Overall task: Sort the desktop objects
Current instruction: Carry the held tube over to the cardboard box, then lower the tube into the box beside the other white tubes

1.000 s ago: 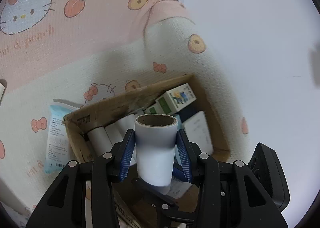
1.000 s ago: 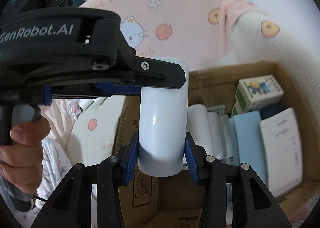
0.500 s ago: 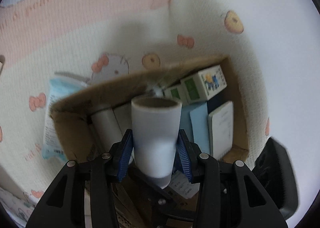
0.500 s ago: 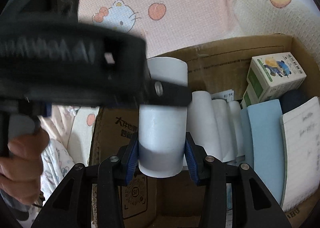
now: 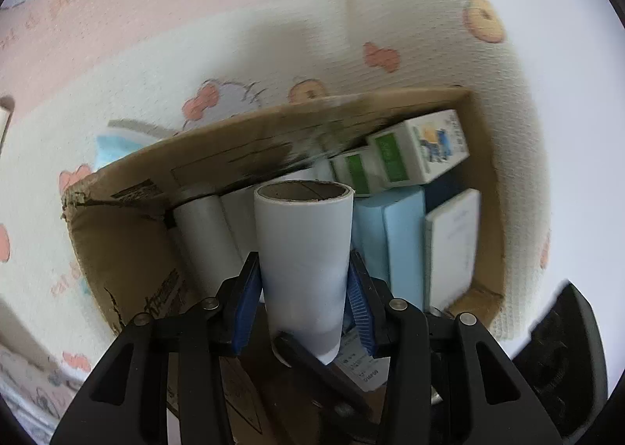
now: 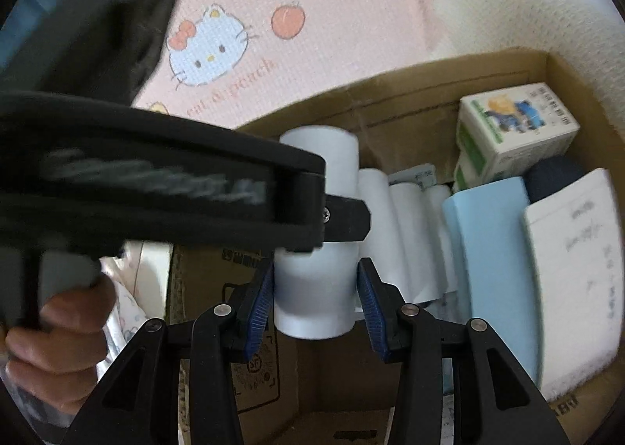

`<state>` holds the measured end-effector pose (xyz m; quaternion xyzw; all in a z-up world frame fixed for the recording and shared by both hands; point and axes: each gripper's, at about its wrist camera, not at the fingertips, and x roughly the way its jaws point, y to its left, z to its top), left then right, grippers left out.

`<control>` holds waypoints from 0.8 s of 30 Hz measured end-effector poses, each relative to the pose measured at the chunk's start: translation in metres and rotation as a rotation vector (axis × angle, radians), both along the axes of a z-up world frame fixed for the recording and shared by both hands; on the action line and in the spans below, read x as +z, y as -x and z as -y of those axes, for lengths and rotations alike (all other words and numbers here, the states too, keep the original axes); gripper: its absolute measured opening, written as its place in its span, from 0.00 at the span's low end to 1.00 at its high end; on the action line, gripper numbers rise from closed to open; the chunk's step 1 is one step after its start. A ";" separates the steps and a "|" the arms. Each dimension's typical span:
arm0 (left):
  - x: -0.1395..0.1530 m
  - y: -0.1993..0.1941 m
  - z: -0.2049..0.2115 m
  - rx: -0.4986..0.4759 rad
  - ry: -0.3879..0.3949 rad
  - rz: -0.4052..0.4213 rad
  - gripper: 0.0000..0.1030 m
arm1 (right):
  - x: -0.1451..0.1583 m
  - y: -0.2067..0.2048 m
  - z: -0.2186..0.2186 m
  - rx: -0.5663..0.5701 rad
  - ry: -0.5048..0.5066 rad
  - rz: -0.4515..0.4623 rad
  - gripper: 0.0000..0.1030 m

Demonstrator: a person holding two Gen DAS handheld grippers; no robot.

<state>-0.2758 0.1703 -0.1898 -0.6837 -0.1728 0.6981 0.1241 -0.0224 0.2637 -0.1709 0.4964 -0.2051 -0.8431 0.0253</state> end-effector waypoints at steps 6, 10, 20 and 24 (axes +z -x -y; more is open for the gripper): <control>-0.011 0.007 0.000 0.094 0.039 0.075 0.45 | 0.009 -0.018 -0.011 -0.051 -0.036 -0.003 0.40; -0.020 0.015 0.002 0.128 0.051 0.131 0.46 | 0.005 -0.024 -0.014 -0.058 -0.049 0.025 0.40; -0.027 0.036 -0.003 0.144 0.110 0.208 0.51 | -0.005 -0.025 -0.001 -0.024 -0.010 0.026 0.40; -0.028 0.038 0.001 0.148 0.085 0.235 0.51 | -0.005 -0.024 0.004 0.003 -0.027 0.029 0.40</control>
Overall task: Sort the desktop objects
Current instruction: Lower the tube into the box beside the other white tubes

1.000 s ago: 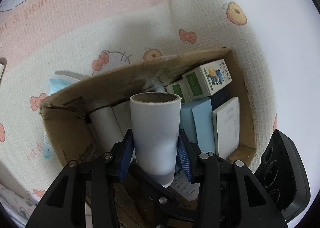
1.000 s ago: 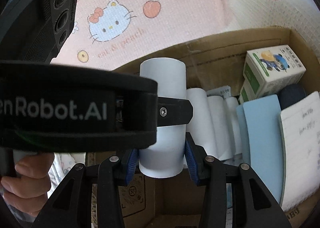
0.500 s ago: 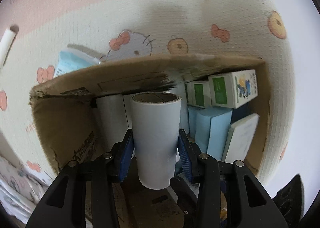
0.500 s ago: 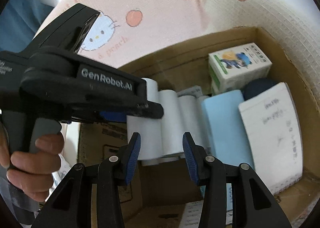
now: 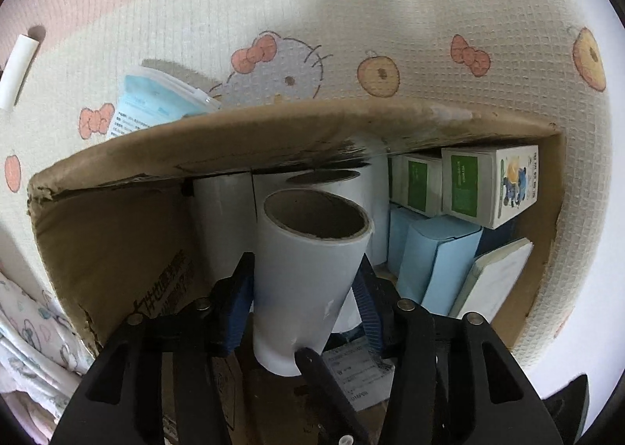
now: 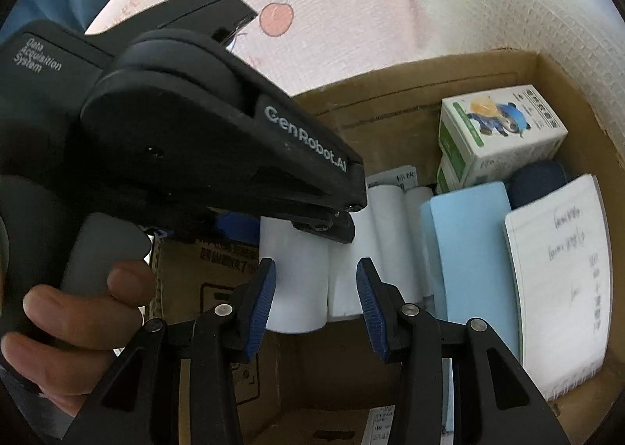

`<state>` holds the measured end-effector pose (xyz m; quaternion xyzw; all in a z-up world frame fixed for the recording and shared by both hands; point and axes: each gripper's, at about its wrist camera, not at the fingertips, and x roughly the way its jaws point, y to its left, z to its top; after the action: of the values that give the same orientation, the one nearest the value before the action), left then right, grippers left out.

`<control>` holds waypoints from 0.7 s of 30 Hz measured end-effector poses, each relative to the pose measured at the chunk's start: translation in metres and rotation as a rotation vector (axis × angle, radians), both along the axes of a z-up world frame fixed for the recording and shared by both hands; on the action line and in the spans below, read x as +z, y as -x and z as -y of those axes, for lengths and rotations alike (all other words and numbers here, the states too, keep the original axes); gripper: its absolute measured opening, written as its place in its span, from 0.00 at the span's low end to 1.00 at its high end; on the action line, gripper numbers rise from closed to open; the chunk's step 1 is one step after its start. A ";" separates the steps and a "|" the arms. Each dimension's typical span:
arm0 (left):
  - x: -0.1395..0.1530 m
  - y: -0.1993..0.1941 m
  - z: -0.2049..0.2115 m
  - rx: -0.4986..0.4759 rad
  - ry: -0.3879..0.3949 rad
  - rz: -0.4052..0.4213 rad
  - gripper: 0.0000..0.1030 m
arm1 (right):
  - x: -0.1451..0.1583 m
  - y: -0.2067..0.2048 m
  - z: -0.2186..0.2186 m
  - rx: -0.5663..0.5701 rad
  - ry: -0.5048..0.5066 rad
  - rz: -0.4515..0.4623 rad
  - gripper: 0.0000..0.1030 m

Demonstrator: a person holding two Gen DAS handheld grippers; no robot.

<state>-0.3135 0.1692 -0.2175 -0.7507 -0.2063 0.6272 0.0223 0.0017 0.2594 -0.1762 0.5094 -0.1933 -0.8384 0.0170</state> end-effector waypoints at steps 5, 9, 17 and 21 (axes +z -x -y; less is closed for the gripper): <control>0.004 -0.001 -0.001 -0.046 -0.009 0.000 0.51 | -0.002 -0.010 -0.010 -0.026 0.063 -0.019 0.40; 0.018 -0.004 0.003 -0.065 0.005 -0.023 0.52 | -0.004 -0.019 -0.014 -0.048 0.025 -0.004 0.40; 0.019 -0.011 0.032 -0.023 0.064 -0.031 0.14 | -0.010 -0.032 -0.008 -0.063 0.002 0.039 0.40; 0.020 -0.011 0.036 -0.014 0.013 -0.048 0.12 | -0.009 -0.036 0.007 -0.019 -0.007 0.043 0.40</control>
<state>-0.3027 0.1328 -0.1973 -0.7370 -0.1964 0.6461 0.0266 0.0373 0.2525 -0.1855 0.5255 -0.1956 -0.8280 0.0031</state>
